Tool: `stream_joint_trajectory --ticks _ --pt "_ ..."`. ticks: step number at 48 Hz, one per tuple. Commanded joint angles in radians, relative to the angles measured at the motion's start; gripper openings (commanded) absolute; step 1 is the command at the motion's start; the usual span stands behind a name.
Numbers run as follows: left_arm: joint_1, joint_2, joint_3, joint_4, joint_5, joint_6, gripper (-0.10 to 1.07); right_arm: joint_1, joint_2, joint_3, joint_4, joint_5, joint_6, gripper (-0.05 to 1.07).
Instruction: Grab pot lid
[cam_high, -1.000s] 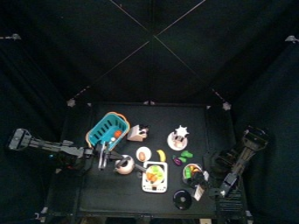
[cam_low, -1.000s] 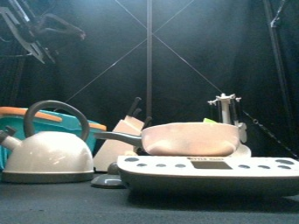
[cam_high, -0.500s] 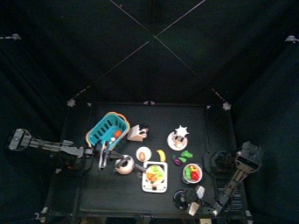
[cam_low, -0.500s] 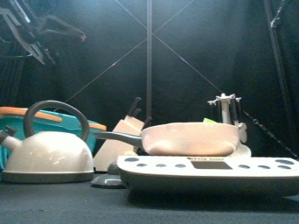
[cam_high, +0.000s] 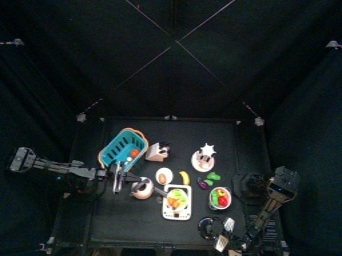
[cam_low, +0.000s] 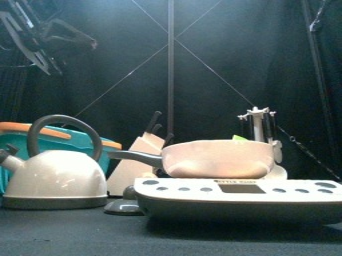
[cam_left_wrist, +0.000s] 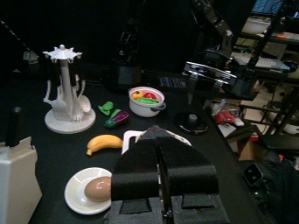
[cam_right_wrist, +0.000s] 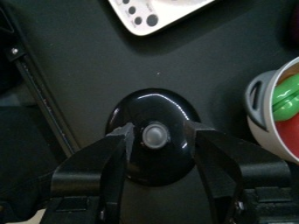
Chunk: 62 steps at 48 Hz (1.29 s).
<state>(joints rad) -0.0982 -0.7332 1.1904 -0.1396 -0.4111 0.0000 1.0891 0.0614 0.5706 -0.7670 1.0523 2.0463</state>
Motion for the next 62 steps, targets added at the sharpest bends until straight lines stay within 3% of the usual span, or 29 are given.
stream_joint_trajectory --ticks 1,10,39,55,62 --pt "0.003 0.002 -0.014 0.000 -0.006 0.002 -0.02 -0.011 -0.006 0.006 0.028 -0.043 -0.003 0.85" --pt "0.005 0.002 -0.012 0.000 -0.006 0.000 -0.02 -0.040 0.011 0.034 0.049 -0.133 -0.008 0.84" --pt "0.005 0.002 -0.005 0.000 -0.006 0.000 -0.02 -0.097 0.055 0.078 0.046 -0.273 -0.008 0.84" --pt "0.005 0.000 -0.003 0.000 -0.005 0.000 -0.02 -0.097 0.060 0.081 0.051 -0.273 -0.008 0.58" --pt "0.003 -0.012 0.006 0.000 -0.006 0.000 -0.02 -0.100 0.058 0.078 0.051 -0.262 -0.009 0.53"
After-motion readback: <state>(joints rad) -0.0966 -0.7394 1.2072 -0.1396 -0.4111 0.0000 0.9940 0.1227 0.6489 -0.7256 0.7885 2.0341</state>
